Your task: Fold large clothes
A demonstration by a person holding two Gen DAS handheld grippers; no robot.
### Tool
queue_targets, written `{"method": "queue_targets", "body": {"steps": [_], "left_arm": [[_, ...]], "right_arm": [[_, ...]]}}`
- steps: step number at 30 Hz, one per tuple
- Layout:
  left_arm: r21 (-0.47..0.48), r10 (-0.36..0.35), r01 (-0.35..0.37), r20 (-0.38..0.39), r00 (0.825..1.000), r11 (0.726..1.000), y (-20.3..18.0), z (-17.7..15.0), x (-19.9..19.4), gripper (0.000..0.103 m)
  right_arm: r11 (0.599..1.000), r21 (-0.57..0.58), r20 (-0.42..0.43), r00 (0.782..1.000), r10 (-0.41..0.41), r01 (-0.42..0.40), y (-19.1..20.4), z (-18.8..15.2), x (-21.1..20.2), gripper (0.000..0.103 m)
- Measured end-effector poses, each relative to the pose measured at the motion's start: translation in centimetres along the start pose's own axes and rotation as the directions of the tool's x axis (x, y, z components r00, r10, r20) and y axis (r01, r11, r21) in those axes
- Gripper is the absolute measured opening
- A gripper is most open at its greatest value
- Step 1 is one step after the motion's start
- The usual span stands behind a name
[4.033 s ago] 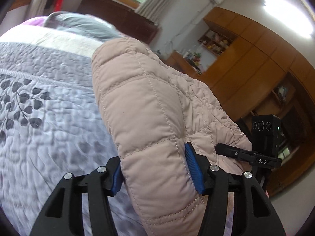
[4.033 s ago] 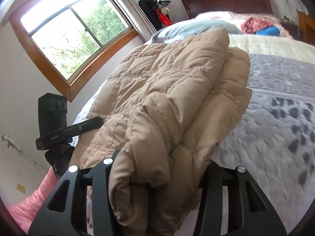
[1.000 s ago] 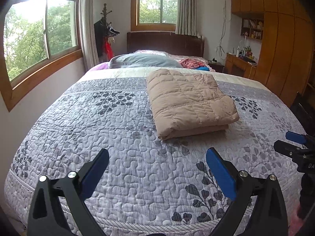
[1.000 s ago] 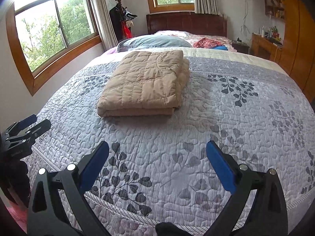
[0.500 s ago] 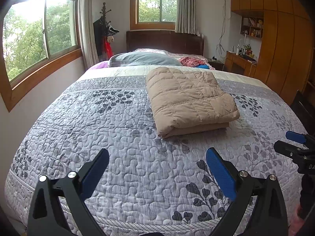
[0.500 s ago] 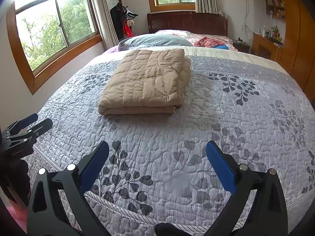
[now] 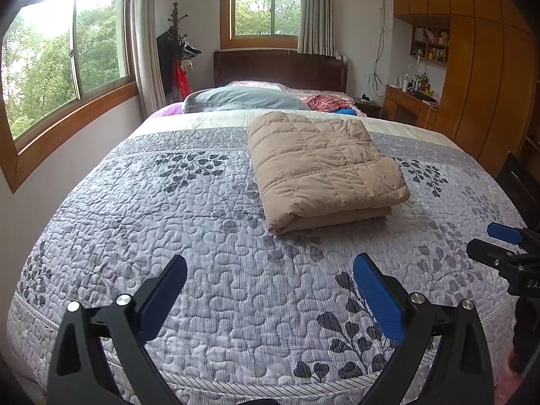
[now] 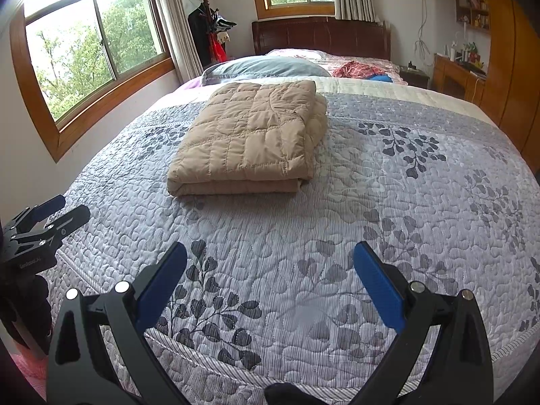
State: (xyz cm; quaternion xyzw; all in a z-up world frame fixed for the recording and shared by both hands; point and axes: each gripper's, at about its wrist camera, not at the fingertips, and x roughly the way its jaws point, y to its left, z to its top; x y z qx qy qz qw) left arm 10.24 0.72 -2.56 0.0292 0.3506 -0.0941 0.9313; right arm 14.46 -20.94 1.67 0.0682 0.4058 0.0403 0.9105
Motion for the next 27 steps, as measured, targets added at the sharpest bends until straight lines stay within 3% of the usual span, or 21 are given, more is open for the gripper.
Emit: {"method": "queue_targets", "body": {"steps": [27], "left_arm": [[-0.003,-0.013,0.013,-0.017,1.0,1.0,0.14,0.01,0.56,0.099]], "right_arm": [[1.0,-0.003,-0.018,1.0,0.004,-0.004,-0.35,0.03,0.61,0.098]]}}
